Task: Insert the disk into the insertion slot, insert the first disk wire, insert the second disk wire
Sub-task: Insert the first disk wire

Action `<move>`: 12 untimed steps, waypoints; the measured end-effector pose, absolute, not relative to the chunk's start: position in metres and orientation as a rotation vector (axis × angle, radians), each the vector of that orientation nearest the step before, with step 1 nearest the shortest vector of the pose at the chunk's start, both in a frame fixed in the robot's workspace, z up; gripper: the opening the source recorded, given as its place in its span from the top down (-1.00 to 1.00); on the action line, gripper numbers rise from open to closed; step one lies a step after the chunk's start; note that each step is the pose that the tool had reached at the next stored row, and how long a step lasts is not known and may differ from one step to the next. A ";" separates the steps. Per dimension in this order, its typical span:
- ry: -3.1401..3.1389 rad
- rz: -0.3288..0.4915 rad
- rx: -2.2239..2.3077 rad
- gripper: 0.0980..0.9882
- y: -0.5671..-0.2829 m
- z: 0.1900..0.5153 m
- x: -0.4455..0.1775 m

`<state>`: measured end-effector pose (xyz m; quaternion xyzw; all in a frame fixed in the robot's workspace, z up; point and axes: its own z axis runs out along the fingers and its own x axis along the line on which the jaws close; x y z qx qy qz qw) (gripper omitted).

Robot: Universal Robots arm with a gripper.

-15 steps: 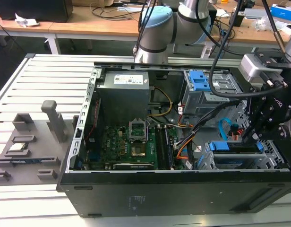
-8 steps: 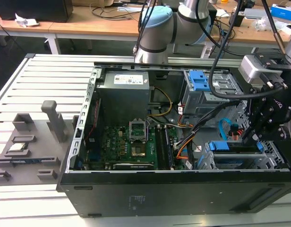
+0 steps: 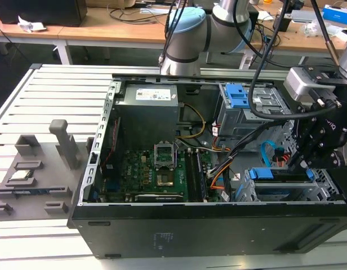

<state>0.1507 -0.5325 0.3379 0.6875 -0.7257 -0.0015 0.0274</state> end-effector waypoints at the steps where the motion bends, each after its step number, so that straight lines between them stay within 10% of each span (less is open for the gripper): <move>1: -2.241 -0.004 2.123 0.81 -0.532 0.338 0.151; 8: -2.241 -0.004 2.123 0.67 -0.531 0.366 0.151; 12: -2.241 -0.005 2.123 0.98 -0.530 0.387 0.151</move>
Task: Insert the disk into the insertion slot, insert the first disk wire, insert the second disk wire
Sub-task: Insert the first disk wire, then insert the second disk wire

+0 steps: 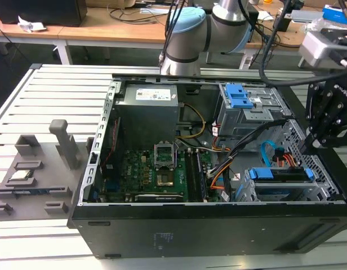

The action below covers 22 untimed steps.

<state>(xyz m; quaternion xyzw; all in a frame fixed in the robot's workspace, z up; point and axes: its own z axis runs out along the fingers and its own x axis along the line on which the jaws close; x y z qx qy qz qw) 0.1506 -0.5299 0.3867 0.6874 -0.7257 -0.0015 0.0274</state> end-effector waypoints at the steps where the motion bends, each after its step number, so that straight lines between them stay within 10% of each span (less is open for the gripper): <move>1: -2.241 -0.004 2.123 0.98 -0.530 0.389 0.151; 13: -2.241 -0.004 2.123 0.98 -0.530 0.390 0.151; 16: -2.241 -0.004 2.123 0.54 -0.530 0.390 0.151; 22: -2.241 -0.005 2.123 0.54 -0.522 0.385 0.147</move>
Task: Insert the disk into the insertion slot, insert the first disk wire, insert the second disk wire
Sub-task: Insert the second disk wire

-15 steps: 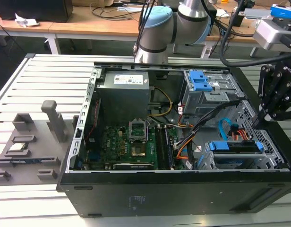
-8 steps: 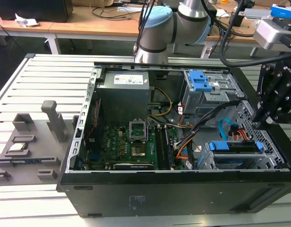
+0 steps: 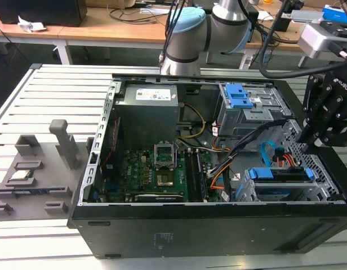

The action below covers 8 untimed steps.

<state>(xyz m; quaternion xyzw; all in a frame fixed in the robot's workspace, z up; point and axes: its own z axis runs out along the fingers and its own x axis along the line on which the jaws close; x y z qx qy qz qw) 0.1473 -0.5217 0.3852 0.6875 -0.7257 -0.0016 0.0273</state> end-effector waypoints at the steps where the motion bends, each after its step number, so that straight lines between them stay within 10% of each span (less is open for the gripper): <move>1: -2.241 -0.005 2.123 0.54 -0.520 0.384 0.146; 8: -2.239 0.001 2.121 0.54 -0.513 0.371 0.115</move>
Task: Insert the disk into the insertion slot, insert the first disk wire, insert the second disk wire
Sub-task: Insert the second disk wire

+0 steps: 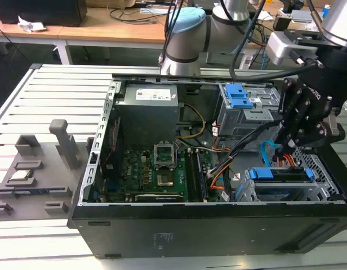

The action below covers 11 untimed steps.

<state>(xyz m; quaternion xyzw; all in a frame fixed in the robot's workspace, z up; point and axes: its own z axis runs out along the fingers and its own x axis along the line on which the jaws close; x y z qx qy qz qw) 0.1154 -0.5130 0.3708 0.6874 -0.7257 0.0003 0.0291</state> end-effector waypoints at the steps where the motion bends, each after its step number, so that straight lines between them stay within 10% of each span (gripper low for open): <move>1: -2.238 0.002 2.120 0.54 -0.513 0.370 0.113; 11: -2.227 0.027 2.109 0.54 -0.514 0.368 0.107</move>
